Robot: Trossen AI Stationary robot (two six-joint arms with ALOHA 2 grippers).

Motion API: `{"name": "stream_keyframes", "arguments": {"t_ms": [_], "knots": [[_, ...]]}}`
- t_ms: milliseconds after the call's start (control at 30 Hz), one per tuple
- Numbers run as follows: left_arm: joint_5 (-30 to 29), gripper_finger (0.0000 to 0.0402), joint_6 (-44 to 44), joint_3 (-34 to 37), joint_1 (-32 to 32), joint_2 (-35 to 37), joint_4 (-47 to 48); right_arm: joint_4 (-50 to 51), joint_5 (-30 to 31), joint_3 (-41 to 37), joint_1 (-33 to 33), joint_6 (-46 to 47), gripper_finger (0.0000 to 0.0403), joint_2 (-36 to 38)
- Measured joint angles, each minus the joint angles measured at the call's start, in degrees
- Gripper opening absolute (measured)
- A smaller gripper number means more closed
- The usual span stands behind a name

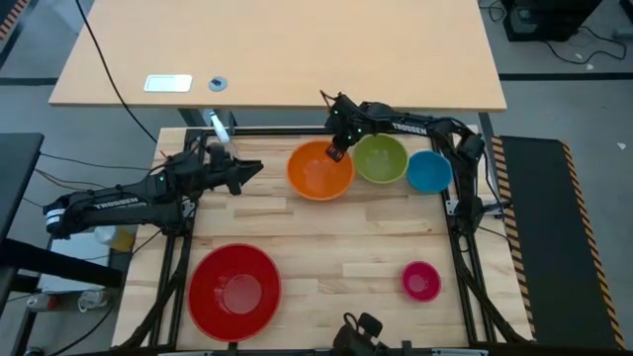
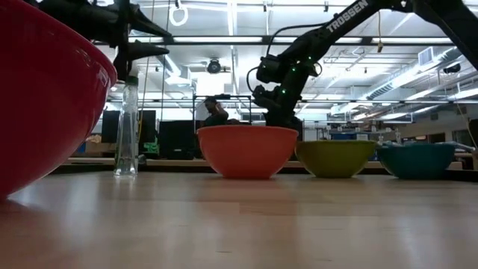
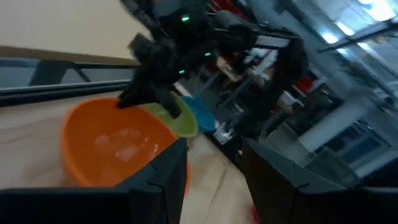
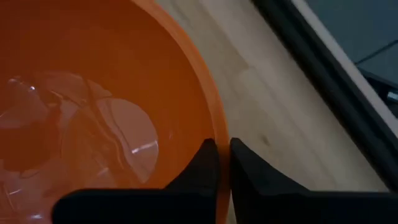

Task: Nest bowls inside each other
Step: Stack the orange bowl into the red bowl

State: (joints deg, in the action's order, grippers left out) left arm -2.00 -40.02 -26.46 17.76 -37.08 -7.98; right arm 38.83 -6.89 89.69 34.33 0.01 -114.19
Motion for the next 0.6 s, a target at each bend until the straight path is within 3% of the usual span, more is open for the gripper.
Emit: {"name": "stream_keyframes", "arguments": {"t_ms": [200,333,467,600], "knots": [[0.22,0.0157,0.19,0.00,0.00,-0.01,-0.15,-0.78,-3.82,0.00,-4.23,-0.13,0.0031,-0.02],[3.40,0.0157,-1.42,0.00,0.02,-0.03,-1.66,-1.76,-8.09,0.04,-7.73,0.18,0.0035,0.12],[5.33,0.0157,-3.04,0.02,0.00,0.07,-4.61,-3.41,-12.40,0.07,-11.77,3.95,0.0034,1.35],[5.33,0.0157,-2.00,0.02,0.11,0.48,-10.92,-7.17,-12.52,0.11,-15.25,8.93,0.0034,4.34]]}}
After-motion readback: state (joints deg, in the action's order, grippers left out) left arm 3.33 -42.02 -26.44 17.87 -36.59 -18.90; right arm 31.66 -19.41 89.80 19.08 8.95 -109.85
